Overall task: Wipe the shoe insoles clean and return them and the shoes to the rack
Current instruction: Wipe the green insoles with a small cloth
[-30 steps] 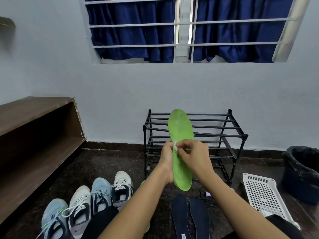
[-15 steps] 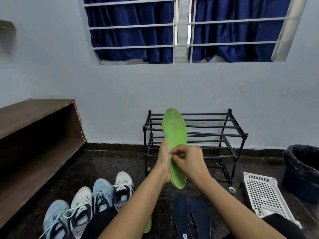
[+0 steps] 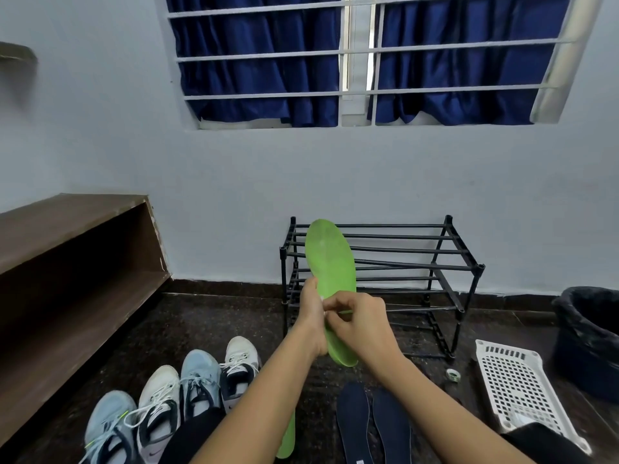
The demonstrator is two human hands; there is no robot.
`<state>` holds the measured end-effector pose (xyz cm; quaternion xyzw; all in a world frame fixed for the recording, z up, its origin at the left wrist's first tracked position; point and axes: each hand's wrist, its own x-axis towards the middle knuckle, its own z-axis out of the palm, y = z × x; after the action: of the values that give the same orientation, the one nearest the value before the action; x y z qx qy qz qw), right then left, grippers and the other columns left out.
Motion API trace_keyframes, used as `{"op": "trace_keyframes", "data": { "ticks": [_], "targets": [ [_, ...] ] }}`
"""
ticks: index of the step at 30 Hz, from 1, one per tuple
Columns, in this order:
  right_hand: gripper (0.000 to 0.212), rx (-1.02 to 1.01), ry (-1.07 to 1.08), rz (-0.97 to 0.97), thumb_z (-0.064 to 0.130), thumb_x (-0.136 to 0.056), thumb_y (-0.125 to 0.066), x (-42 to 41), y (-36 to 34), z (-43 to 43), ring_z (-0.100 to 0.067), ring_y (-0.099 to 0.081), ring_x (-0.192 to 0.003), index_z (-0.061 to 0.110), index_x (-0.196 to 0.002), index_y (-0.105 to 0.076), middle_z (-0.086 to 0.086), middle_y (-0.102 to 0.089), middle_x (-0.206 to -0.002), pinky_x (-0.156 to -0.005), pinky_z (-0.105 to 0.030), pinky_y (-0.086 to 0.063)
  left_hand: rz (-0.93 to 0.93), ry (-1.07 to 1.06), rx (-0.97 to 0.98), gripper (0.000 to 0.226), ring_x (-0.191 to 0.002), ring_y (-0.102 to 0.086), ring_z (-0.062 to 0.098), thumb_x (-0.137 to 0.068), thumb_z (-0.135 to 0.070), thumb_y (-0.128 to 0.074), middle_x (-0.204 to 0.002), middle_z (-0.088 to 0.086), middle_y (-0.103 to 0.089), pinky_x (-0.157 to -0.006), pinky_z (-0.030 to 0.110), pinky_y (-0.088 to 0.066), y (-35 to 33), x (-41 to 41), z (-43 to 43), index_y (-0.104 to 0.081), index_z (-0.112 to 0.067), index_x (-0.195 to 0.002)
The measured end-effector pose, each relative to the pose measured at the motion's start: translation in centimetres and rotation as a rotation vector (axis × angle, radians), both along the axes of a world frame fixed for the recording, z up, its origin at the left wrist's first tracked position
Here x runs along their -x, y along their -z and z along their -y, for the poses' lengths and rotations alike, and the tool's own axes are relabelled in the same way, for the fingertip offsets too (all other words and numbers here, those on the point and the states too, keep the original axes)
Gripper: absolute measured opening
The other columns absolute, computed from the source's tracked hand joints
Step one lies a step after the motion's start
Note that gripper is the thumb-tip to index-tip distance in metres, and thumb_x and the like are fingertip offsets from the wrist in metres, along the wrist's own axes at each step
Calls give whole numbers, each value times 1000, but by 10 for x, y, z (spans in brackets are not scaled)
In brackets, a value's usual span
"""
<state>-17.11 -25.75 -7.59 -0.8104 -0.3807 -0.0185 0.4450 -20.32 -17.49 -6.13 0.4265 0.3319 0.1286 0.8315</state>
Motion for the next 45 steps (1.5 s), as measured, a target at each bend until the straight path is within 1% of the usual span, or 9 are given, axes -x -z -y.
{"op": "trace_keyframes", "data": {
  "ticks": [12, 18, 21, 25, 28, 30, 34, 41, 45],
  "targets": [
    [21, -77, 97, -11, 2, -79, -63, -23, -2, 2, -1, -63, -74, 18, -82, -75, 7, -72, -79, -66, 0, -41, 52, 97, 43, 46, -75, -64, 27, -97, -44, -37, -76, 11, -68, -63, 32, -50, 9, -6, 22, -67, -10, -89],
    [19, -87, 81, -20, 4, -80, -63, -14, -3, 2, 6, -60, -72, 19, -83, -74, 9, -71, -81, -67, -1, -42, 5, 140, -12, 45, -50, -61, 23, -95, -34, -33, -59, 9, -62, -57, 27, -46, 2, -1, 5, -62, -11, -68],
    [18, -40, 30, -21, 4, -80, -64, -4, -2, 1, 7, -57, -69, 17, -85, -75, 8, -71, -81, -67, 2, -39, 6, 69, -3, 45, -58, -60, 25, -95, -37, -35, -62, 9, -63, -60, 28, -46, 1, -2, -3, -64, -10, -73],
    [18, -10, 7, -6, 5, -80, -64, 3, -1, 0, -1, -60, -74, 17, -87, -76, 5, -72, -83, -72, -4, -42, 13, -14, -1, 49, -72, -61, 29, -95, -41, -35, -80, 15, -67, -68, 32, -48, 3, -5, -8, -68, -5, -88],
    [17, -31, -2, -18, 3, -78, -65, -2, -3, 3, 3, -60, -68, 15, -84, -76, 6, -72, -79, -68, -1, -42, 25, 5, -18, 52, -67, -62, 27, -97, -43, -34, -65, 11, -68, -64, 32, -48, 5, -5, -4, -67, -7, -79],
    [18, -38, 15, -9, 4, -78, -64, -6, -4, 5, 1, -62, -70, 17, -82, -75, 7, -71, -78, -70, -6, -46, 26, 52, -24, 53, -60, -62, 25, -98, -42, -34, -59, 9, -67, -60, 30, -47, 6, -7, 1, -66, -9, -72],
    [18, -80, 77, -9, 3, -80, -63, -16, -7, 10, -2, -64, -77, 17, -83, -74, 9, -70, -79, -75, -17, -52, 31, 135, -23, 46, -53, -60, 23, -95, -36, -34, -60, 8, -62, -55, 26, -46, 6, -7, 12, -62, -11, -69],
    [19, -112, 71, -11, 4, -79, -64, -11, -10, 10, 1, -64, -76, 20, -82, -74, 14, -68, -76, -75, -15, -52, 62, 129, -11, 51, -47, -61, 22, -91, -32, -33, -57, 8, -62, -50, 22, -48, 2, -7, -2, -66, -10, -58],
    [19, -51, 29, -19, 5, -78, -64, -3, -6, 8, -4, -65, -75, 20, -82, -75, 9, -70, -79, -75, -18, -52, 60, 50, 15, 41, -53, -59, 24, -90, -31, -33, -63, 10, -60, -52, 23, -47, -1, -6, -2, -61, -8, -69]
  ]
}}
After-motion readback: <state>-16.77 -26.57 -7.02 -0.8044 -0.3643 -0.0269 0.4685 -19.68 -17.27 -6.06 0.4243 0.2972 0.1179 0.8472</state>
